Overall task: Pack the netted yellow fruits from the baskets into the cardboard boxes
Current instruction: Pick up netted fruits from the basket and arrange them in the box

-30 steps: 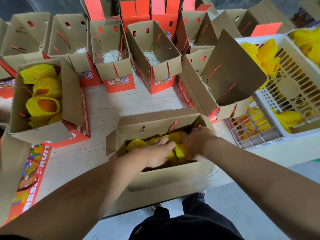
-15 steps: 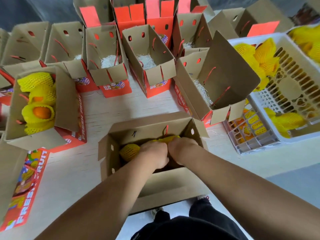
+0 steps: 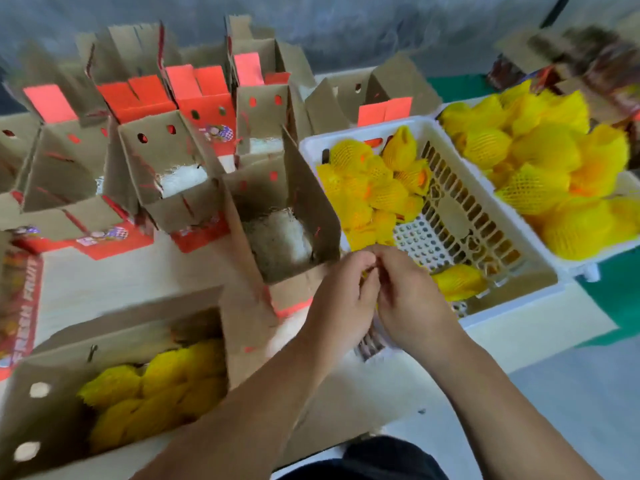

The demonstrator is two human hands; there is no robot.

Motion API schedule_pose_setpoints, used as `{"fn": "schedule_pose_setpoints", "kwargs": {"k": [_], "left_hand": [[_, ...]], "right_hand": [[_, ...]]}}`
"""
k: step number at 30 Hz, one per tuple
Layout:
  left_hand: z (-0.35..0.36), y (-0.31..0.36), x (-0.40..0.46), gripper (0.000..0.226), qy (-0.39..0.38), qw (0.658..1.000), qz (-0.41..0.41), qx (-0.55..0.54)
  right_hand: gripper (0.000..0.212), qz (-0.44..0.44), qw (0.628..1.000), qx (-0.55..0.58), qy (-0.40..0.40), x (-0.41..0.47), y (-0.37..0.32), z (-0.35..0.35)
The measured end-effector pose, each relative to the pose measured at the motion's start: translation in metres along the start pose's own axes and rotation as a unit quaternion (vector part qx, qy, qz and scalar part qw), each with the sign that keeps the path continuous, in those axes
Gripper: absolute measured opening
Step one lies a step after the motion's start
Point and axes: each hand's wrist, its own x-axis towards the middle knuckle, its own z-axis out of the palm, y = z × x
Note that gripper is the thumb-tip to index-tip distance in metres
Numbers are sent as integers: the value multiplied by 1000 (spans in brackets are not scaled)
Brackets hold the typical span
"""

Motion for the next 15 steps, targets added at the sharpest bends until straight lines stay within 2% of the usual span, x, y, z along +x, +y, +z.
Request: {"fn": "schedule_pose_setpoints", "kwargs": {"k": [2,3,5,7,11,15], "left_hand": [[36,2,31,9,-39,996,31,74],[48,0,46,9,-57,986,52,148],[59,-3,73,14,-72,945,84,307],[59,-6,95,17,-52,916,72,392],[50,-15,121,12,-12,896,2,444],[56,-20,126,19,18,878,-32,477]], "right_hand": [[30,20,999,-28,-17,12,47,-26],[32,31,997,-53,-41,20,69,-36],[37,51,988,-105,-103,40,105,-52],[46,61,978,-135,-149,67,131,-60],[49,55,975,-113,-184,132,152,-34],[51,72,988,-22,-135,183,157,19]]}}
